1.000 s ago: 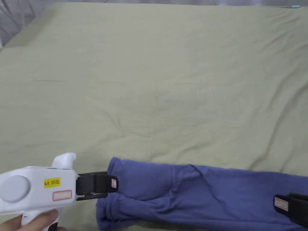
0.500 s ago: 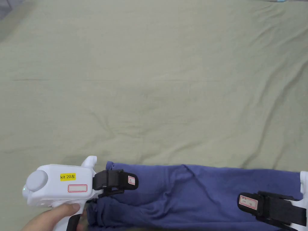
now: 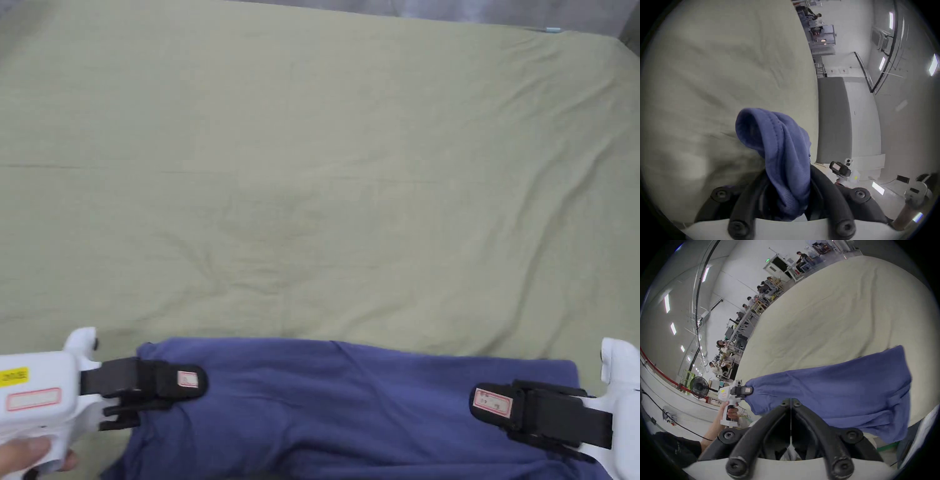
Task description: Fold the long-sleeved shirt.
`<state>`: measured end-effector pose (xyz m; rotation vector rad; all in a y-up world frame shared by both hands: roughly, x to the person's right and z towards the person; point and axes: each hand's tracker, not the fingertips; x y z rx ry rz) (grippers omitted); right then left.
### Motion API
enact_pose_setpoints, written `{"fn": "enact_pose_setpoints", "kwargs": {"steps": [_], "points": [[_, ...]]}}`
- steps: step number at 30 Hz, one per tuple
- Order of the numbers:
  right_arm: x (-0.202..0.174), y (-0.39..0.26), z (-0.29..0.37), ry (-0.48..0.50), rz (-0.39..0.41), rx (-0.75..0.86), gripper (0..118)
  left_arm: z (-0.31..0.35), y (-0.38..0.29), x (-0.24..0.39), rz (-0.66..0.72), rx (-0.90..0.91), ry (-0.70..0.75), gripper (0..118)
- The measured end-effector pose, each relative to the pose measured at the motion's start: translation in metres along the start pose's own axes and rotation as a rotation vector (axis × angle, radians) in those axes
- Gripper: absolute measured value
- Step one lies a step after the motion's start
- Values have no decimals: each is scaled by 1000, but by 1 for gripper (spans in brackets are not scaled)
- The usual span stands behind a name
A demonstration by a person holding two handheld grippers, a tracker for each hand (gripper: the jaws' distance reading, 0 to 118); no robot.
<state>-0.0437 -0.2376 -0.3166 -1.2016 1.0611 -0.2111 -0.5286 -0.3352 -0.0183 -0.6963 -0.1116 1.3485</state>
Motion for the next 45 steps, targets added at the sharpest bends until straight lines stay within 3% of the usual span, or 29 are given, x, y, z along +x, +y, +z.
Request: {"fn": "enact_pose_setpoints", "kwargs": {"steps": [4,8,13,16,22,26,28,30,31,32,33,34,35,36,37,41,45], "points": [[-7,5,2,-11,13,12,0,62,23,5,-29,93,91,8],[-14,9,-3,-12,20,12,0,125,42,11,-24,202,277,8],[-20,8,-12,-32,41,-12,0,127,37,44,-44,215,474,8],[-22,6,-13,-57,49,-26,0,87,22,83,-121,214,530,8],[-18,4,1,-115,67,-36,0,-61,-18,148,-171,144,563,9],[-7,3,15,-159,50,-36,0,-179,-26,146,-228,-20,636,9],[-1,1,22,-161,43,-27,0,-225,-24,133,-176,-29,740,10],[5,-1,30,-165,16,-17,0,-261,-28,128,-162,-35,747,13],[8,-2,34,-168,5,-14,0,-272,-31,129,-175,-29,792,18],[10,-3,37,-167,0,-11,0,-280,-36,133,-197,-1,834,32],[13,-5,41,-165,-5,-7,0,-285,-42,141,-225,17,817,63],[15,-6,43,-162,-10,-3,0,-290,-43,145,-211,8,739,111],[17,-7,45,-150,-19,2,0,-294,-44,151,-188,-12,630,118],[20,-8,47,-134,-27,6,0,-300,-49,155,-139,-55,510,118],[22,-8,48,-122,-33,8,0,-304,-54,158,-125,-30,512,118],[28,-6,58,-92,-60,65,0,-281,-49,180,-175,11,288,118],[31,-4,68,-64,-73,100,0,-223,-56,188,-171,9,258,118]]}}
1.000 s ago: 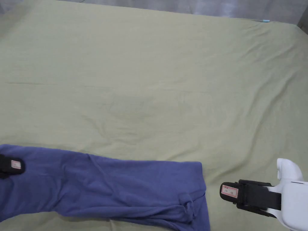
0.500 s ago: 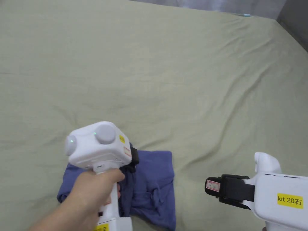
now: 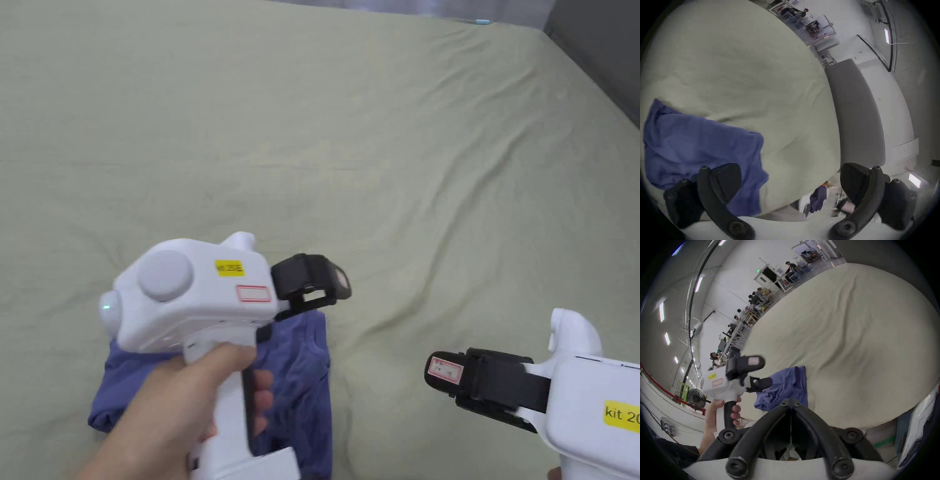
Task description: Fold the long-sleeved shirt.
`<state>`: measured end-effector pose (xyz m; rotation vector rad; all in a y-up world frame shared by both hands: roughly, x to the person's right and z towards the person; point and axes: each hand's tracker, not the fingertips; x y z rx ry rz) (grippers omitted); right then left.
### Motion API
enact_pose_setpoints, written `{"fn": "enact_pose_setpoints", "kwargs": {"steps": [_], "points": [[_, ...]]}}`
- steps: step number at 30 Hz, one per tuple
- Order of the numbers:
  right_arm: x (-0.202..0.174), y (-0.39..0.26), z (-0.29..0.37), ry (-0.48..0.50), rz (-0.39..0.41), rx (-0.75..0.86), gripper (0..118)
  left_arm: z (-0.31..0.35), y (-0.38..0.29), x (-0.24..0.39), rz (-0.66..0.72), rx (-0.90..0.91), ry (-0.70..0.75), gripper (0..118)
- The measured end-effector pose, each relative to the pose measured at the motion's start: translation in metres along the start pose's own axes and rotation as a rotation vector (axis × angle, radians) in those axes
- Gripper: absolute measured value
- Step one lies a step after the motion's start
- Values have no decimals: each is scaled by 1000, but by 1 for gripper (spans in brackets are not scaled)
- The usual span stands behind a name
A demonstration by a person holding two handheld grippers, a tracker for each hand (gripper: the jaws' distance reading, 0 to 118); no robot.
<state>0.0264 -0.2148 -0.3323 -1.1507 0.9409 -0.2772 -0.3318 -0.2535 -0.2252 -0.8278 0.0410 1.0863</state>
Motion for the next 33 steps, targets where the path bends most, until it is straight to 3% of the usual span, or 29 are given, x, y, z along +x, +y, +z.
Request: {"fn": "enact_pose_setpoints", "kwargs": {"steps": [1,2,3,4,5,7,9,11,12,16,17,20,23,26,31,33], "points": [[0,0,1,1,0,3,0,11,-2,-4,-45,8,49,116],[0,0,1,3,2,7,0,23,-6,-7,-102,49,134,105],[0,0,1,3,2,7,0,25,-5,-11,-201,97,250,77],[1,-1,0,2,1,6,0,23,-8,-10,-278,97,363,17],[1,-2,-1,1,-2,3,0,15,-15,-12,-369,88,504,0],[2,-3,-4,1,-9,-4,0,-8,-24,-20,-464,25,571,0],[2,-5,-6,-3,-20,-8,0,-34,-37,-23,-409,-74,490,0],[1,-6,-6,-16,-29,-13,0,-67,-52,-23,-441,-152,430,0],[1,-7,-5,-25,-31,-13,0,-85,-59,-19,-460,-183,472,0],[-2,-6,4,-85,-33,-19,0,-114,-80,13,-597,-109,582,0],[-2,-5,7,-106,-35,-19,0,-116,-79,21,-563,-131,543,0],[-4,2,9,-129,-31,-4,0,-111,-70,35,-437,-182,243,0],[-10,14,9,-142,-40,67,0,-78,-67,54,-420,-161,149,0],[-26,26,-9,-162,-16,90,0,-21,-41,35,-377,-80,102,0],[-68,30,-97,-57,80,-78,0,76,14,-40,-309,50,316,0],[-86,26,-141,-119,96,-142,0,105,26,-70,-283,78,415,0]]}}
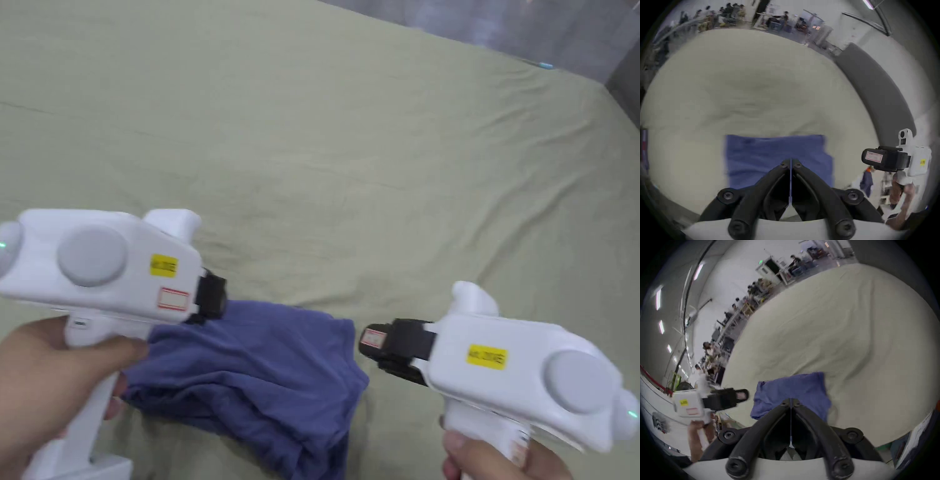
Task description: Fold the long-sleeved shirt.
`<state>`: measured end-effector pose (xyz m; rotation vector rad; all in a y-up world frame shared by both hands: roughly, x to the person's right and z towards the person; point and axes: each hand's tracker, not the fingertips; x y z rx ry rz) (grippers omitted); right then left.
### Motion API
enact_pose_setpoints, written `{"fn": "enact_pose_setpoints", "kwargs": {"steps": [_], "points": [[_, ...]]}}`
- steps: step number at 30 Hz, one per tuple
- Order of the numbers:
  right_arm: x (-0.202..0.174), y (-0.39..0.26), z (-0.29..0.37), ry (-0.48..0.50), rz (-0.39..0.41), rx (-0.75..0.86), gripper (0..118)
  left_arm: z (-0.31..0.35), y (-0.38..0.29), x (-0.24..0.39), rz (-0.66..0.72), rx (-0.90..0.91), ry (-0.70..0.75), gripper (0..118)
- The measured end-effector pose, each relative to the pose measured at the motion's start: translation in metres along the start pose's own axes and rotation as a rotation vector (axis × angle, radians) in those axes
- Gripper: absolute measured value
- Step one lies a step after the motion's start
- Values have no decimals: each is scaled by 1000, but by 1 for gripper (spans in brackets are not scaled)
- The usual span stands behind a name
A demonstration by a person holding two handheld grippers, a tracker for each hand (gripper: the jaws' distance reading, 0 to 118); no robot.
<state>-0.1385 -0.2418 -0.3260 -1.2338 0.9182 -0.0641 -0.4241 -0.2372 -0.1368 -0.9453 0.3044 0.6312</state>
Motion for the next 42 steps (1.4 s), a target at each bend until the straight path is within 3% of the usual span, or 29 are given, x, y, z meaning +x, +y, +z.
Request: {"fn": "enact_pose_setpoints", "kwargs": {"steps": [3,5,7,9,13,14,15,16,17,19,21,24,25,26,27,28,29,30,31,35,37,41,42], "points": [[-15,0,-58,-147,17,-121,0,7,-3,-37,75,-19,40,0],[-3,-3,-96,-182,14,-197,0,6,-8,-46,93,-24,24,0],[11,-16,-127,-294,34,-328,0,3,-11,-49,103,-29,14,0],[23,-18,-127,-205,23,-215,0,-4,-12,-48,103,-40,-1,0],[29,-11,-116,-191,1,-256,0,-14,-11,-45,92,-49,-14,0],[30,-11,-117,-188,10,-258,0,-16,-11,-44,92,-52,-26,13],[31,-10,-117,-187,10,-257,0,-20,-10,-44,90,-61,-29,45],[31,-9,-116,-186,3,-257,0,-24,-9,-44,84,-70,-24,100],[25,-14,-116,-188,0,-256,0,-30,-10,-46,84,-73,-24,118],[25,-14,-115,-189,7,-253,0,-37,-5,-50,98,-4,-73,117],[27,-16,-116,-181,-3,-247,0,-52,-4,-57,129,-135,-26,116],[33,-14,-118,-168,-18,-247,0,-88,-14,-75,252,-257,-200,113],[35,-13,-121,-165,-22,-249,0,-94,-18,-74,267,-249,-269,100],[36,-12,-121,-164,-25,-252,0,-115,-19,-86,230,-240,-196,82],[35,-12,-121,-163,-29,-255,0,-116,-20,-79,140,-208,-109,72],[35,-11,-120,-165,-33,-257,0,-116,-20,-75,57,-195,-55,50],[32,-11,-121,-169,-35,-260,0,-104,-23,-58,34,-191,-56,28],[29,-9,-119,-174,-33,-264,0,-86,-28,-37,100,-209,-191,12],[26,-8,-118,-193,-28,-270,0,-83,-29,-39,147,-221,-240,11],[-5,-10,-105,-239,-4,-223,0,-56,-21,-55,72,-179,-148,9],[-28,-13,-102,-238,8,-221,0,-40,-17,-71,132,-177,-215,8],[-90,-19,-111,-202,20,-250,0,-1,-11,-106,51,-142,-94,8],[-108,-23,-115,-187,38,-257,0,13,-17,-112,84,-133,-83,8]]}}
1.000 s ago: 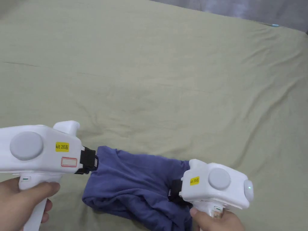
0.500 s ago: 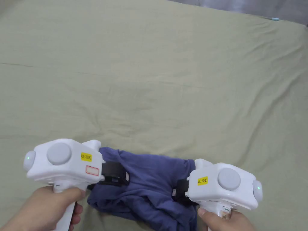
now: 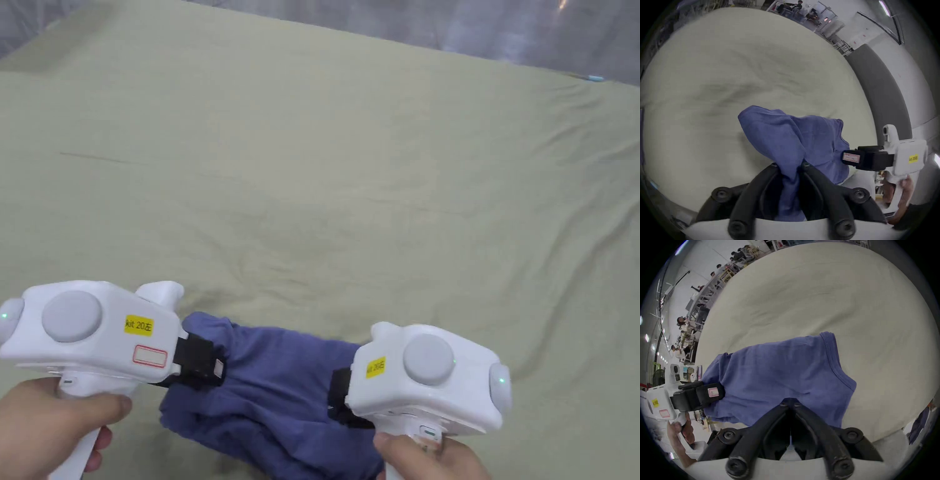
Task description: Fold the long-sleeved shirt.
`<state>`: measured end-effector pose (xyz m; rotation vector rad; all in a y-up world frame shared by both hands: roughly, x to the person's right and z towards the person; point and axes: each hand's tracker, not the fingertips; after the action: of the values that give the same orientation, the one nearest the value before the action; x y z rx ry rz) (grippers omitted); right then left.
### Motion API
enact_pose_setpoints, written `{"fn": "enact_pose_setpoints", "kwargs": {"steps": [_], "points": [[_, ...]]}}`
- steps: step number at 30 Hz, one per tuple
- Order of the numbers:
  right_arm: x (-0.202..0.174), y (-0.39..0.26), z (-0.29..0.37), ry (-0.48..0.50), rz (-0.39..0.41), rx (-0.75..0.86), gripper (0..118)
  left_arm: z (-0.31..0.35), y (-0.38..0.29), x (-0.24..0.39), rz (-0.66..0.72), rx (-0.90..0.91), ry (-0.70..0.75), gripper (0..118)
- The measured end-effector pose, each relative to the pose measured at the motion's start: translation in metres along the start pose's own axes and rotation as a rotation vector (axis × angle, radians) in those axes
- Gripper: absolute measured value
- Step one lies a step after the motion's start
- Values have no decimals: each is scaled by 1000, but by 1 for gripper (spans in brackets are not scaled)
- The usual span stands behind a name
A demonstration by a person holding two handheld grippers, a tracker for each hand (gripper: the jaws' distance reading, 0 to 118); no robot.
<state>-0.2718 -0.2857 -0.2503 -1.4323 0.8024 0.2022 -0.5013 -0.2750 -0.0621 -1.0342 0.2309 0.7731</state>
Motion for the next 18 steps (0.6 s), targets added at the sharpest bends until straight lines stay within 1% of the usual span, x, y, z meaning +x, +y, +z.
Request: {"fn": "enact_pose_setpoints", "kwargs": {"steps": [2,3,5,7,8,9,11,12,13,14,15,16,17,18], "points": [[-37,-4,-2,44,50,13,0,26,-1,-30,37,11,23,8],[-58,-7,-4,68,59,15,0,41,-2,-47,53,23,66,8],[-95,-14,-9,114,90,-1,0,65,-2,-80,39,1,155,8],[-125,-20,-12,176,117,-3,0,81,-2,-108,-8,-33,318,8],[-138,-25,-12,206,132,-6,0,85,5,-135,-16,-45,424,8],[-149,-29,-12,222,141,-8,0,89,5,-151,7,-47,489,8],[-163,-31,-17,226,157,-10,0,94,6,-175,43,-43,513,9],[-167,-32,-16,225,165,-10,0,91,8,-185,53,-49,499,9],[-169,-33,-15,225,172,-9,0,91,9,-191,72,-54,489,11],[-170,-34,-13,230,183,-7,0,93,8,-194,112,-47,472,23],[-170,-34,-7,233,193,-6,0,96,10,-193,155,-18,511,53],[-170,-33,-5,235,202,-4,0,99,7,-190,149,4,514,98],[-168,-33,-2,234,207,-2,0,106,9,-185,124,56,511,115],[-166,-33,2,235,209,3,0,114,11,-179,111,105,536,118]]}}
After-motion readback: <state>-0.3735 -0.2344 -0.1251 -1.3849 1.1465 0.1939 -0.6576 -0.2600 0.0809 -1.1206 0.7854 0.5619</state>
